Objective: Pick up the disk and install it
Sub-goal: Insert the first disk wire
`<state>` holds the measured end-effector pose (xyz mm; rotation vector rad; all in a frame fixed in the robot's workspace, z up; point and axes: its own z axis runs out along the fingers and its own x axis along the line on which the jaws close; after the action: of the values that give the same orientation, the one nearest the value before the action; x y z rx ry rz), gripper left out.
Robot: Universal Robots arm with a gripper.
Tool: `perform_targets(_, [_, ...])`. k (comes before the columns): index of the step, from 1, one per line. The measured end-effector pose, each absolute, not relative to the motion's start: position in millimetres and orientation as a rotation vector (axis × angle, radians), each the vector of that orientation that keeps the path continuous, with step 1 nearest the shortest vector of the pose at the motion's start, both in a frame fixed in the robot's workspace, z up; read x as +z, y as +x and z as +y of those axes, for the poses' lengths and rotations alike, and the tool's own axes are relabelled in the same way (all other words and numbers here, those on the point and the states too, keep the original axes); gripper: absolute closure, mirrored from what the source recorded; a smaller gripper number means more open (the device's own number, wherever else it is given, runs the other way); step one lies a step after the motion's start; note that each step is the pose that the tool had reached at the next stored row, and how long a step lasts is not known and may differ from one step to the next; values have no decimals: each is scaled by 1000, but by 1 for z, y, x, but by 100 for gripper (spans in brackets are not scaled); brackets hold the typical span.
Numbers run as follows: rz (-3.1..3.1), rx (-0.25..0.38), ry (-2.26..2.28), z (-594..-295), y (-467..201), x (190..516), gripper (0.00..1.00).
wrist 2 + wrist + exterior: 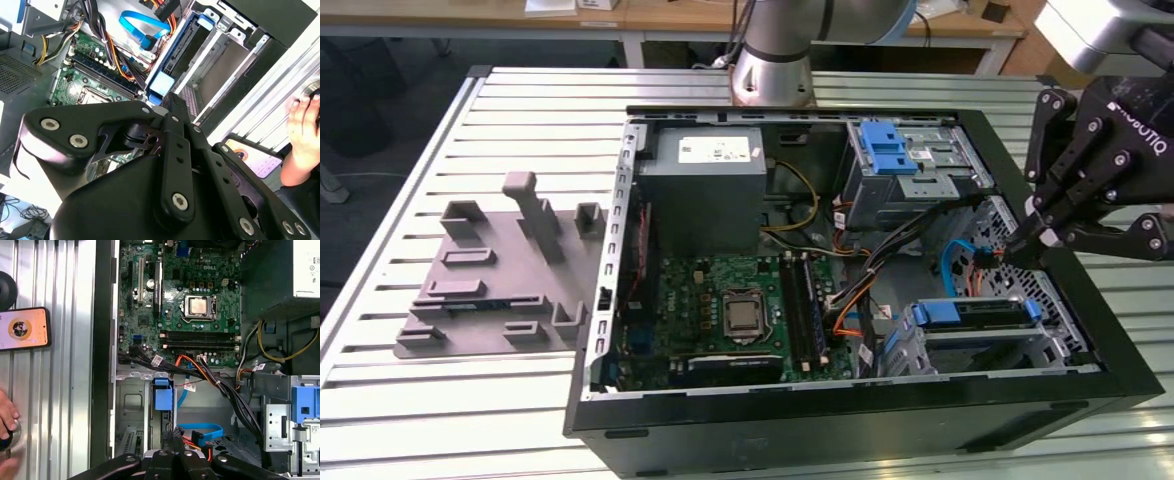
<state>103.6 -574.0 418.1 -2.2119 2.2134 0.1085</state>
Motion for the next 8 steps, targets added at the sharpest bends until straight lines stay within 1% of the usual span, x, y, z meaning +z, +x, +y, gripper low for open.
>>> perform_targets(8, [2214,108,-2212,-573,104,417,89])
